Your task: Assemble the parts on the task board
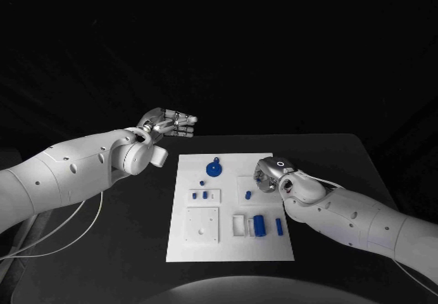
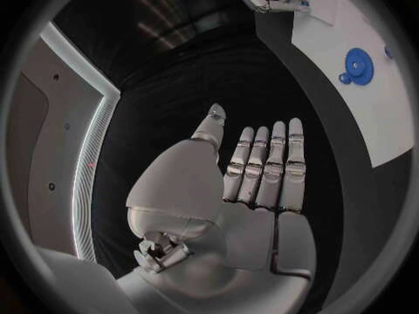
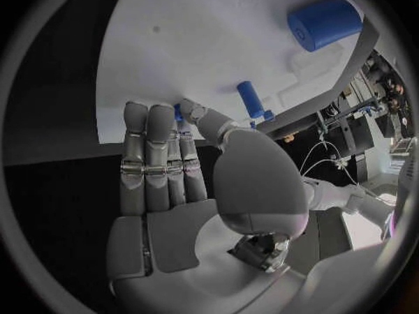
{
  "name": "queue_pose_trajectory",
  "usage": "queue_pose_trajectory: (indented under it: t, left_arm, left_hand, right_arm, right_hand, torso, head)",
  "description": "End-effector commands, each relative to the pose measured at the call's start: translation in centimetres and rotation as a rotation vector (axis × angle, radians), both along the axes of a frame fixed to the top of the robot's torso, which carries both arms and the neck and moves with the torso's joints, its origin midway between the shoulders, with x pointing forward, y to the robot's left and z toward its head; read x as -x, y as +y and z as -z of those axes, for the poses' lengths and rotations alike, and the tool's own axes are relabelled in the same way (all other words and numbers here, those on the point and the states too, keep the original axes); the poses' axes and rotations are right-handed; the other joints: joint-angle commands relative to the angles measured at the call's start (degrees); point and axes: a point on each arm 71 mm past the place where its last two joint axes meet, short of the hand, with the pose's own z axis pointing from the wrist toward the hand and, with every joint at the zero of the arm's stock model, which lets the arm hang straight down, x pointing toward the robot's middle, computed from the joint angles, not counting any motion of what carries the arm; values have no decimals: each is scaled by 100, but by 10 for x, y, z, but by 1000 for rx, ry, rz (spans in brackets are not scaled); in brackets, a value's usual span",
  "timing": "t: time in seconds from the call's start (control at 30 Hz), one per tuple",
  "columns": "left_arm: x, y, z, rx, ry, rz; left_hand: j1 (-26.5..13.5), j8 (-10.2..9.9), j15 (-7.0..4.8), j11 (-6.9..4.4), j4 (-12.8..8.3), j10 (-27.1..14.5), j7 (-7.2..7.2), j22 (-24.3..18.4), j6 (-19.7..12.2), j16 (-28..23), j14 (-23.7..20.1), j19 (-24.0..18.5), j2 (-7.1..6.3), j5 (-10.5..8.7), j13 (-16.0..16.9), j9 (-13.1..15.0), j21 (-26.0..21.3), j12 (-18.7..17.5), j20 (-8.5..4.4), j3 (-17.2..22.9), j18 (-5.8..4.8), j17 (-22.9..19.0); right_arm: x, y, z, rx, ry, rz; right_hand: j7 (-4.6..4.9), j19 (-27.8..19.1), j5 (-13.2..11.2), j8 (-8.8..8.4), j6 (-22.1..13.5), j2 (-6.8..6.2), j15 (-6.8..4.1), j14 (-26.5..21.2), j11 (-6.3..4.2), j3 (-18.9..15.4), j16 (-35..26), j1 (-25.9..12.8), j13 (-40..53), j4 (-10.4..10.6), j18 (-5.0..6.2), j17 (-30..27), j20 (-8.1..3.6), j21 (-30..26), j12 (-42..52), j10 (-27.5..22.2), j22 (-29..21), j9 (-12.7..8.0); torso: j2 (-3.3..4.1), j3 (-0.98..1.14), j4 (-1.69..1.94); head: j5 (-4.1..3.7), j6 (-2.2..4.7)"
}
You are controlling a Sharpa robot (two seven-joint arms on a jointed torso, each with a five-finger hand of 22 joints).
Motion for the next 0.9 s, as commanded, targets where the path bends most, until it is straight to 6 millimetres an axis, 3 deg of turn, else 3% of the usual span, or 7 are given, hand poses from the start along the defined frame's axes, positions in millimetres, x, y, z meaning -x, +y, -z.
queue_pose_trajectory:
  t: [0.03,0.5,0.9]
  left_arm:
    - [0,-3,-1,4,-6,21]
    - [2,-4,-1,5,-2,25]
    - [1,-4,-1,3,-2,24]
  left_hand:
    - [-26,-12,7,14,14,-46,2,-9,-44,22,-16,-15,53,-11,1,1,7,7,5,-15,92,7]
    - [-34,-10,7,13,32,-45,1,-9,-38,23,-16,-16,71,-11,1,2,8,8,5,-15,93,7]
    - [-34,-10,7,13,32,-45,1,-9,-38,23,-16,-16,71,-11,1,2,8,8,5,-15,93,7]
  right_arm:
    - [5,0,9,26,26,0]
    - [6,1,6,-10,12,10]
    - [-4,-4,-11,-98,52,47]
  right_hand:
    - [-6,46,-62,-8,41,41,-28,30,-65,68,26,-64,18,13,131,16,-25,20,20,114,95,29]
    - [-16,87,-113,-7,69,24,-35,32,-79,107,22,-80,20,29,121,47,-32,-42,21,151,94,62]
    - [-11,116,-78,-9,52,51,-34,32,-80,47,1,-91,20,34,109,63,-33,-124,20,144,90,81]
  torso:
    - [2,-2,3]
    - [-2,-4,4]
    - [0,-2,1]
  head:
    - [5,1]
    - [12,14]
    - [7,35]
